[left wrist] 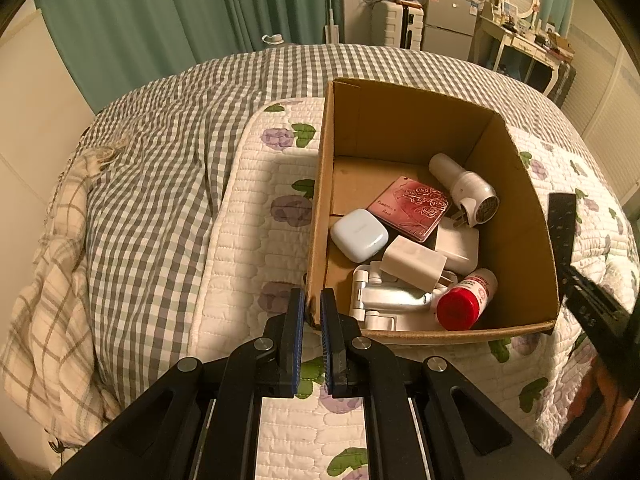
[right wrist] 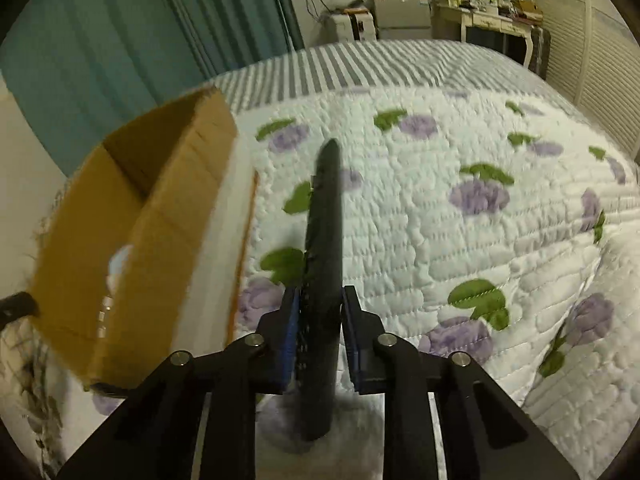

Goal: Organize rigid objects

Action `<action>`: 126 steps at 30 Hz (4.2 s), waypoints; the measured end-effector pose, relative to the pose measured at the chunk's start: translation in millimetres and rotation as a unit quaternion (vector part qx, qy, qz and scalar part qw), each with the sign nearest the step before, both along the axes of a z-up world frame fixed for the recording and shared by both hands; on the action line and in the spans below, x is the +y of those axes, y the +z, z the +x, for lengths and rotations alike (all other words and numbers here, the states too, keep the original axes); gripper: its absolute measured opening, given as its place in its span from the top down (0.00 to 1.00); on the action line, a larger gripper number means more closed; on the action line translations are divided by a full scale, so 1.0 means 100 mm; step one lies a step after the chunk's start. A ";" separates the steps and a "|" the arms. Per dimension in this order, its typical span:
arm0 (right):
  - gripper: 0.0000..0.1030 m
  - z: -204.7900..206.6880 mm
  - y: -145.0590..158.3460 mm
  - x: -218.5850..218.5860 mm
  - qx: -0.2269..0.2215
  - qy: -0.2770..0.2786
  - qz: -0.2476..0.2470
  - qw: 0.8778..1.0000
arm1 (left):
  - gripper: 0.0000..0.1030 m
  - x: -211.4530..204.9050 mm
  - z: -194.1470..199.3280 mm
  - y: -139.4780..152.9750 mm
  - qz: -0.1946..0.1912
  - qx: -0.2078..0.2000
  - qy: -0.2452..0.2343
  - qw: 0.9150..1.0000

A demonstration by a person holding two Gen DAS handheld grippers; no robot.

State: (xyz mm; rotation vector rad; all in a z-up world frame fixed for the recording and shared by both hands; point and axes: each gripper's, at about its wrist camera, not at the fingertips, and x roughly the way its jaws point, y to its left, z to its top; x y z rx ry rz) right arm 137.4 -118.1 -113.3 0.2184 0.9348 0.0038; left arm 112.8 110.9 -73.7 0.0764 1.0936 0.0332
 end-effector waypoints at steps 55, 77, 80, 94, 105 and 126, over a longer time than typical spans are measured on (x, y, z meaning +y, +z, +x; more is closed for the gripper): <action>0.43 0.57 0.61 1.23 -0.040 0.123 -0.060 0.990 | 0.93 0.09 0.03 -0.01 -0.031 0.000 -0.001 1.000; 0.29 -0.79 1.82 0.35 -0.182 0.031 -0.069 0.980 | 0.80 -0.26 -0.79 1.27 -0.040 -0.200 -0.041 0.978; 0.21 -1.06 1.95 0.27 -0.214 0.015 -0.076 0.974 | 0.44 -0.31 -1.00 1.32 -0.050 -0.245 -0.041 0.967; 0.00 -1.66 1.69 0.07 -0.278 0.009 -0.074 0.958 | 0.23 -0.60 -1.59 0.98 -0.018 -0.313 -0.017 0.949; 0.00 -1.65 1.57 0.05 -0.267 0.008 -0.066 0.961 | 0.20 -0.66 -1.68 0.94 0.001 -0.316 -0.011 0.949; 0.00 -1.61 1.52 0.05 -0.261 0.008 -0.065 0.963 | 0.20 -0.71 -1.63 0.91 -0.004 -0.304 -0.019 0.952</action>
